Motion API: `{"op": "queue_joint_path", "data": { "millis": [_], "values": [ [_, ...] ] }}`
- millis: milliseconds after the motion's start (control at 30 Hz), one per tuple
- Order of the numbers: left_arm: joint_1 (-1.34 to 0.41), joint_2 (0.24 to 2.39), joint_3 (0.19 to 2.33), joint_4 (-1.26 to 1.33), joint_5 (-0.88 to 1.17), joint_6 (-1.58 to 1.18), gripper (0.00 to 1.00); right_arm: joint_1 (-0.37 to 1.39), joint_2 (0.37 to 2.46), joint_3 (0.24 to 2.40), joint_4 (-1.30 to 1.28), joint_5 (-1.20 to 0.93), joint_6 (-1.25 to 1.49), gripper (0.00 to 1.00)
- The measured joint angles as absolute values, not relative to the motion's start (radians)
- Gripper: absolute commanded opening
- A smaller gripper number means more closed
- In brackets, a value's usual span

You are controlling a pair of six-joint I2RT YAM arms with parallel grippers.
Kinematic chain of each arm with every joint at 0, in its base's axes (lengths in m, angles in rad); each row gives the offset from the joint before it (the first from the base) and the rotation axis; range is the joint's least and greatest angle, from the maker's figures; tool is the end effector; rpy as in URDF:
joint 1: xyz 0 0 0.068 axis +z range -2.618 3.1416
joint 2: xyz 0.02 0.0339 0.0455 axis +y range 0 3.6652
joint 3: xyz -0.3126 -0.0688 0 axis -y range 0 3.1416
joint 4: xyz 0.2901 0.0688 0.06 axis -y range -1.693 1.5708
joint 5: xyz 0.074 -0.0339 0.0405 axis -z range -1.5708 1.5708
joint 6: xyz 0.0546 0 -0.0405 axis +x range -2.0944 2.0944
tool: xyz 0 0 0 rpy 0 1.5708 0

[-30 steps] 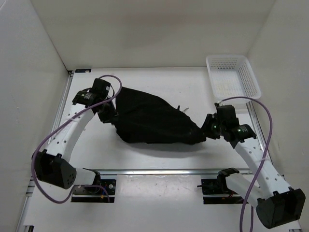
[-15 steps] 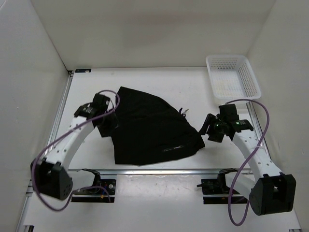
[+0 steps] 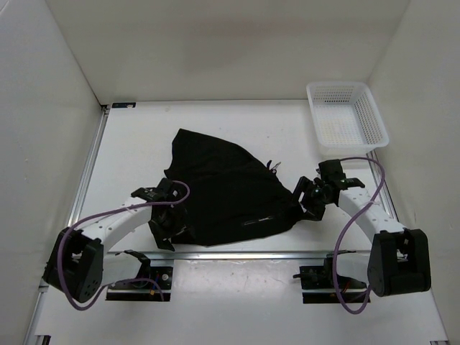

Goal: Fold and stack the shorts
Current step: Flatten the shorts out

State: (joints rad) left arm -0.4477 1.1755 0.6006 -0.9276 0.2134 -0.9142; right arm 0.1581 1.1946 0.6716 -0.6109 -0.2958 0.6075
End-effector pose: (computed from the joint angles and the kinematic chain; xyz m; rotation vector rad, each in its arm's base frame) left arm 0.1612 -0.0903 0.1675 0.6927 -2.9638 0.3187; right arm 0.2344 0.0535 0.1969 0.5301 2.7323 0.6151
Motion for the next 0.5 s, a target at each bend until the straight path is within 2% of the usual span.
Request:
{"op": "queue_joint_path", "data": {
  "millis": [133, 267, 400, 433, 500],
  "values": [
    [-0.459, 1.251, 0.595, -0.89, 0.213, -0.927, 0.91, 0.158, 1.234, 0.672, -0.601, -0.278, 0.616, 0.76],
    [-0.461, 1.295, 0.595, -0.867, 0.186, -0.937, 0.87, 0.158, 1.222, 0.666, -0.595, -0.24, 0.624, 0.81],
    [-0.461, 1.357, 0.623, -0.871, 0.165, -0.951, 0.59, 0.158, 1.216, 0.642, -0.586, -0.219, 0.626, 0.82],
    [-0.461, 1.38, 0.639, -0.872, 0.158, -0.951, 0.35, 0.158, 1.217, 0.632, -0.578, -0.216, 0.626, 0.82],
    [-0.461, 1.421, 0.672, -0.867, 0.144, -0.948, 0.11, 0.158, 1.224, 0.613, -0.558, -0.215, 0.626, 0.76]
  ]
}}
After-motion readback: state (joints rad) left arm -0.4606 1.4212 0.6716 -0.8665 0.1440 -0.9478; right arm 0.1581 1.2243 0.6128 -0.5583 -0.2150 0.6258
